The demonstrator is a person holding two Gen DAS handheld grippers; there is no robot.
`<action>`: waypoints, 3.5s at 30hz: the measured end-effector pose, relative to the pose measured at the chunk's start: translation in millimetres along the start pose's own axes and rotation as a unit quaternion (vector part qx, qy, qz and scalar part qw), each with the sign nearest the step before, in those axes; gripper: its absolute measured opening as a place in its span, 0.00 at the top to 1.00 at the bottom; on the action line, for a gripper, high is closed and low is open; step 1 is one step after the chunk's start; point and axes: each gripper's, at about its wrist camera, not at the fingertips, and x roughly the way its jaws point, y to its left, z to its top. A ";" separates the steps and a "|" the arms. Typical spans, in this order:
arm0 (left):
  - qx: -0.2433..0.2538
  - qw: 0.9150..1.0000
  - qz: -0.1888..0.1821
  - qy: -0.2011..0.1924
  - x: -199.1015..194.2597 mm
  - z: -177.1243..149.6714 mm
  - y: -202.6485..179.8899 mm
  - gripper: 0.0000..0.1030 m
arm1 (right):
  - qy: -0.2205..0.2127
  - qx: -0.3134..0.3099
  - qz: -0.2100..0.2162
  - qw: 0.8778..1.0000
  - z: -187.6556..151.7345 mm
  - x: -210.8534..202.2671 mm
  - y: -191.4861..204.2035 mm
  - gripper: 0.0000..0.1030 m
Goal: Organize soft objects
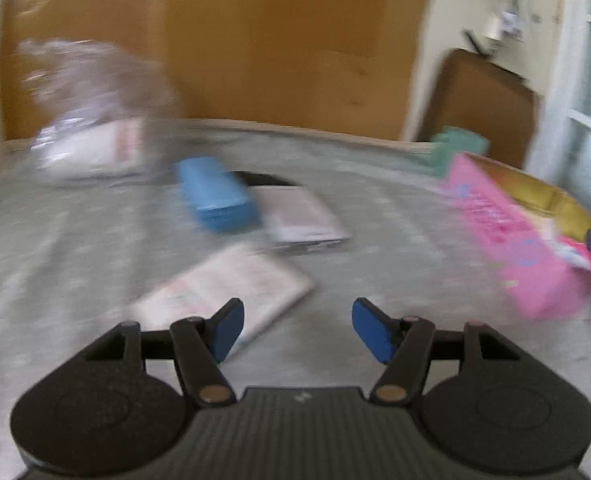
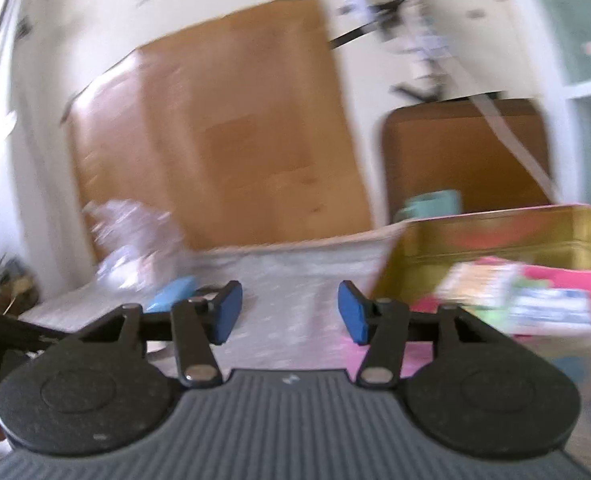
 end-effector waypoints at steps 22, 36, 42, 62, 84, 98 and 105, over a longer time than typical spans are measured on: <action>-0.063 0.997 0.026 -0.036 2.0 -21.2 56.4 0.44 | 0.218 -0.124 -0.028 0.968 -28.5 243.0 125.7 0.16; -0.054 0.998 0.027 -0.024 4.5 -19.6 56.6 0.42 | 0.234 -0.090 0.020 0.968 -30.8 147.5 75.8 0.30; -0.050 0.998 0.007 -0.023 3.7 -19.1 61.1 0.41 | 0.221 -0.126 0.082 0.964 -51.4 42.9 74.0 0.28; 0.010 0.978 -0.198 0.065 -5.1 -34.7 -46.7 0.36 | 0.156 -0.117 -0.004 0.981 -69.6 -52.6 45.6 0.23; 0.103 0.955 -0.278 -0.027 -25.7 49.8 -159.9 0.44 | 0.017 -0.094 -0.106 0.990 -10.9 -63.8 12.0 0.66; 0.126 0.966 -0.224 -0.002 42.3 47.3 -210.1 0.34 | 0.010 -0.040 -0.225 0.973 -8.4 -26.6 -71.5 0.58; 0.096 0.972 -0.213 -0.004 19.0 33.9 -166.3 0.34 | -0.001 -0.018 -0.183 0.983 -9.6 -28.1 -46.4 0.58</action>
